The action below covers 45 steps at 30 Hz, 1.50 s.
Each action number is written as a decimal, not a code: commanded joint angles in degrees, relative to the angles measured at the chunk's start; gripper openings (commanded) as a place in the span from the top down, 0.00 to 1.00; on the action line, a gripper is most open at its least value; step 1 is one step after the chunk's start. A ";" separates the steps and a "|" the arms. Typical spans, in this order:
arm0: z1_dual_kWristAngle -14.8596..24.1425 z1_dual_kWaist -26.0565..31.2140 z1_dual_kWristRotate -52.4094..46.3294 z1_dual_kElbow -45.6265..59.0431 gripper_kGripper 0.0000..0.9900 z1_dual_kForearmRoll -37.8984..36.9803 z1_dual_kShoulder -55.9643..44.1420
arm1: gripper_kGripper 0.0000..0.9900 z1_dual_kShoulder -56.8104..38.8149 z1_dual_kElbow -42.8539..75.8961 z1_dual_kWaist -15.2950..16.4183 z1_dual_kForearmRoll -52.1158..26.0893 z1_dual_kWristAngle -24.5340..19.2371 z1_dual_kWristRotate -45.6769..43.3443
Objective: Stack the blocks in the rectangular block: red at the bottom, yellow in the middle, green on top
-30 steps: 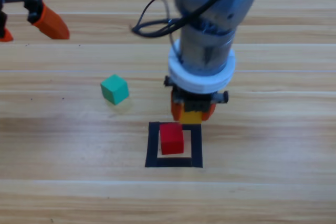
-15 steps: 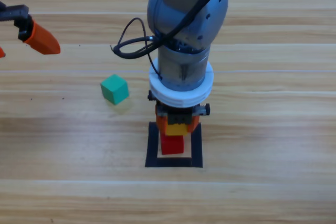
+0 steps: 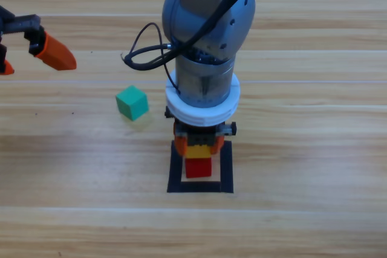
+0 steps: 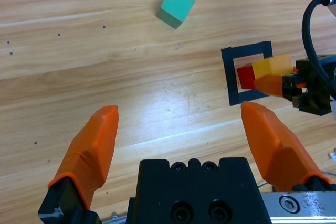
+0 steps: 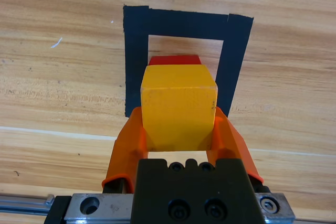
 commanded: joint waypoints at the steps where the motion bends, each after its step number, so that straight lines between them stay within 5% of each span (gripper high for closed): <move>1: -0.61 0.84 -0.99 1.29 0.00 -1.14 2.13 | 0.82 3.47 -0.58 2.33 0.98 0.78 0.54; 45: -0.53 0.84 -1.43 2.78 0.00 -3.07 5.29 | 0.81 4.09 -1.37 2.33 2.73 -0.54 0.89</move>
